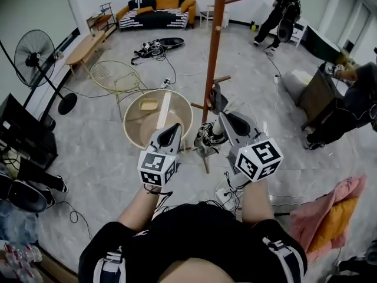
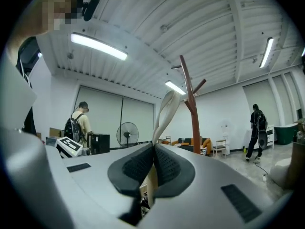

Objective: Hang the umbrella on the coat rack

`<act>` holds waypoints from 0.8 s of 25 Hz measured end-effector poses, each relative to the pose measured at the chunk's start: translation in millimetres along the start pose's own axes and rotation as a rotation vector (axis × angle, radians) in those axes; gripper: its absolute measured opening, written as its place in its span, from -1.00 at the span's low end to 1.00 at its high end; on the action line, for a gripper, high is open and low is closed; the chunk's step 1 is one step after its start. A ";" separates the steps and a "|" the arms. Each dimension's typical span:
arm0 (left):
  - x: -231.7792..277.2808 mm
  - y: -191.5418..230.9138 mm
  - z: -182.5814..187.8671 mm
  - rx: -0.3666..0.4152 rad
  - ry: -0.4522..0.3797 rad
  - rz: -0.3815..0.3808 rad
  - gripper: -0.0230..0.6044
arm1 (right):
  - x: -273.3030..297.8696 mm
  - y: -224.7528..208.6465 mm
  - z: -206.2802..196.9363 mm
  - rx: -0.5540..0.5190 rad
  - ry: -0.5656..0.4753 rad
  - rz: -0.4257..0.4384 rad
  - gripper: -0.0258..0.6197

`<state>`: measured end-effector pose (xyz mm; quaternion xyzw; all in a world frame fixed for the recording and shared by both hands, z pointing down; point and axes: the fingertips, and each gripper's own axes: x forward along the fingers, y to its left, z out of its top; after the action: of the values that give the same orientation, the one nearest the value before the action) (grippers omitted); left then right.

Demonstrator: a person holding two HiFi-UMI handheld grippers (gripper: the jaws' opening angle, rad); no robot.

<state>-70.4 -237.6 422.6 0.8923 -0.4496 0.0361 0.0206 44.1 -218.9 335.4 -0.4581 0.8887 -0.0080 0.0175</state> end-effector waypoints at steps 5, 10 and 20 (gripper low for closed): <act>95.8 19.2 26.7 -0.005 -0.034 0.069 -0.87 | 59.4 -79.3 45.7 -0.041 -0.044 0.107 -0.86; 141.8 42.0 10.8 -0.035 -0.051 0.131 -0.87 | 101.1 -110.9 57.2 -0.093 -0.072 0.225 -0.86; 185.7 103.1 37.7 -0.026 -0.030 0.130 -0.87 | 201.7 -140.1 108.7 0.020 -0.079 0.370 -0.86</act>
<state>-41.3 -450.2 400.9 0.8614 -0.5071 0.0179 0.0231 45.4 -464.2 226.3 -0.2869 0.9562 0.0044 0.0583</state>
